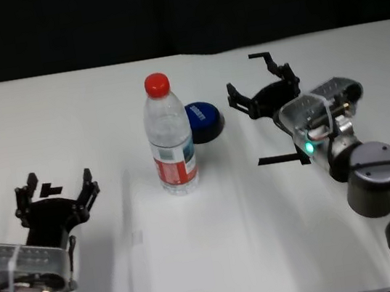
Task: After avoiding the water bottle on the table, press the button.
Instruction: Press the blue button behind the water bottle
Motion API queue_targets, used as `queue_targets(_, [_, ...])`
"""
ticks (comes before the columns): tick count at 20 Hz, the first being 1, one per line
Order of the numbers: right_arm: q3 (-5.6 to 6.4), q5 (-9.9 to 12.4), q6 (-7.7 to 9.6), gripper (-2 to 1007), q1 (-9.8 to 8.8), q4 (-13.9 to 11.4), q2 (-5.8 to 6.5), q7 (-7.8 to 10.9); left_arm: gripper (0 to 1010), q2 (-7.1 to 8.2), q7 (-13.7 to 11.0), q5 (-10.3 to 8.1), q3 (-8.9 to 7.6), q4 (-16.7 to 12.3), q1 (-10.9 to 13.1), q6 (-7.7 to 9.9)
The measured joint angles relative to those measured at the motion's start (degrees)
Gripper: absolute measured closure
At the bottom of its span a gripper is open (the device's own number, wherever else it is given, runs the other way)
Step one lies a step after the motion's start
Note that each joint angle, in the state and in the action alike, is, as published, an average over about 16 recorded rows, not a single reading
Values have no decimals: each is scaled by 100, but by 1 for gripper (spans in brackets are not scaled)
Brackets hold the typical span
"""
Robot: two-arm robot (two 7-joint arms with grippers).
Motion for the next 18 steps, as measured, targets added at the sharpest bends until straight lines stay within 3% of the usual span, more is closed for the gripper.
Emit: queue_targets(18, [-145,-60,-117,2,505,727,-174,-5,7,0,0,0,0,0,0,0])
